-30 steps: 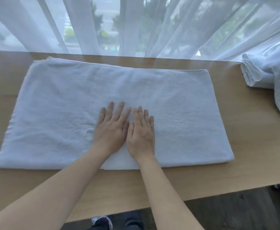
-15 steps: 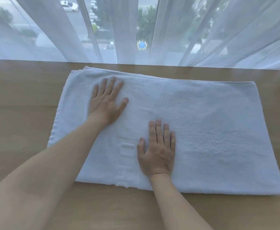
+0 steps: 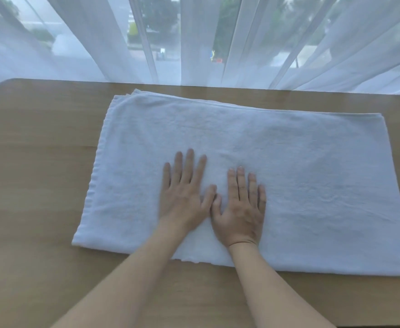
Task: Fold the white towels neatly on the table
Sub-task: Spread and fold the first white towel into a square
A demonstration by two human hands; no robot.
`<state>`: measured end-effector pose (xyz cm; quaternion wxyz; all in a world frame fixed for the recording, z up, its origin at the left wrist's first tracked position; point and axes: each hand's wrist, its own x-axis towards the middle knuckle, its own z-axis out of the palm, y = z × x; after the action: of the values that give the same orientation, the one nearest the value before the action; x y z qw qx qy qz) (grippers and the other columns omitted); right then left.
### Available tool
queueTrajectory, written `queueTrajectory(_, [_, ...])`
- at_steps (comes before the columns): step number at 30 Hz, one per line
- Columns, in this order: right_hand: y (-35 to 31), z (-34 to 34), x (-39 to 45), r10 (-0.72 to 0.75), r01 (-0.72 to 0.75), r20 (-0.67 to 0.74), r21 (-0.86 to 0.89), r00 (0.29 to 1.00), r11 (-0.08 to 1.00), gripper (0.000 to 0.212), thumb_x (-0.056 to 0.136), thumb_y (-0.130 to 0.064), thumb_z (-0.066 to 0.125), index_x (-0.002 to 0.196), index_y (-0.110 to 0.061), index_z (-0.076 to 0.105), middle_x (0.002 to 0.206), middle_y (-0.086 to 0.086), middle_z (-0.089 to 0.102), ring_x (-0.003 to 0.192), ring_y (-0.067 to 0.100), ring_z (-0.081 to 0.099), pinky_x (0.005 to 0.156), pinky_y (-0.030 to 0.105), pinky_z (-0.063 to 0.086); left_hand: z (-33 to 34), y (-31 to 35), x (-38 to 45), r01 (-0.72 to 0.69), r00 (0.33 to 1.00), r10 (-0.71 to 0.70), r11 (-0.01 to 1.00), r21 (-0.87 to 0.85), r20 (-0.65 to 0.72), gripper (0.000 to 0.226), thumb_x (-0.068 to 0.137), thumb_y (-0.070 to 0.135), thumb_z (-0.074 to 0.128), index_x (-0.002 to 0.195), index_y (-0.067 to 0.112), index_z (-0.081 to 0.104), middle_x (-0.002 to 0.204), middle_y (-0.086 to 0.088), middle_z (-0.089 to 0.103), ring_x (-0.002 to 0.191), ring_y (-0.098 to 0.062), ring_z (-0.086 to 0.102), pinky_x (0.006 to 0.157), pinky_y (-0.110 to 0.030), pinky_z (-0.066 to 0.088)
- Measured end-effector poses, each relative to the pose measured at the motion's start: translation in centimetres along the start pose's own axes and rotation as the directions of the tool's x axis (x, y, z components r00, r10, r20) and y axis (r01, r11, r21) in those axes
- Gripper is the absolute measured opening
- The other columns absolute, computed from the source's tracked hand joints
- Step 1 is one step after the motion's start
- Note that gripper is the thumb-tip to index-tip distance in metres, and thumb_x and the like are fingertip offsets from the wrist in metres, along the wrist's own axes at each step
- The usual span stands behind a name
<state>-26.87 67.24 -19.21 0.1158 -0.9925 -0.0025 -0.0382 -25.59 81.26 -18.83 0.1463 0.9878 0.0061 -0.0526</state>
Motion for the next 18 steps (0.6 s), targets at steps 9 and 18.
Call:
queueTrajectory(9, [-0.1,-0.1,-0.2,0.006,-0.006,-0.02,0.012,1.0,1.0,0.065,0.093,-0.042,0.036,0.153,-0.017,0.039,0.16,0.006,0.035,0.15,0.029,0.027,0.123,0.048,0.017,-1.7,-8.5,-2.4,0.141,0.99,-0.14,0.988,0.065,-0.008,0.069,0.096,0.062,0.02,0.159,0.038,0.007,0.168,0.006,0.001,0.155,-0.02,-0.002,0.124,-0.045,-0.001])
queueTrajectory(18, [-0.2,-0.1,-0.4,0.0,0.001,-0.028,0.019,1.0,1.0,0.063,0.095,-0.042,0.034,0.153,-0.017,0.038,0.159,0.007,0.036,0.15,0.028,0.027,0.123,0.046,0.015,-2.6,-10.8,-0.4,0.269,0.962,-0.268,0.963,0.026,-0.049,0.068,0.098,0.06,0.016,0.16,0.035,0.002,0.169,0.002,-0.005,0.154,-0.024,-0.009,0.124,-0.044,-0.007])
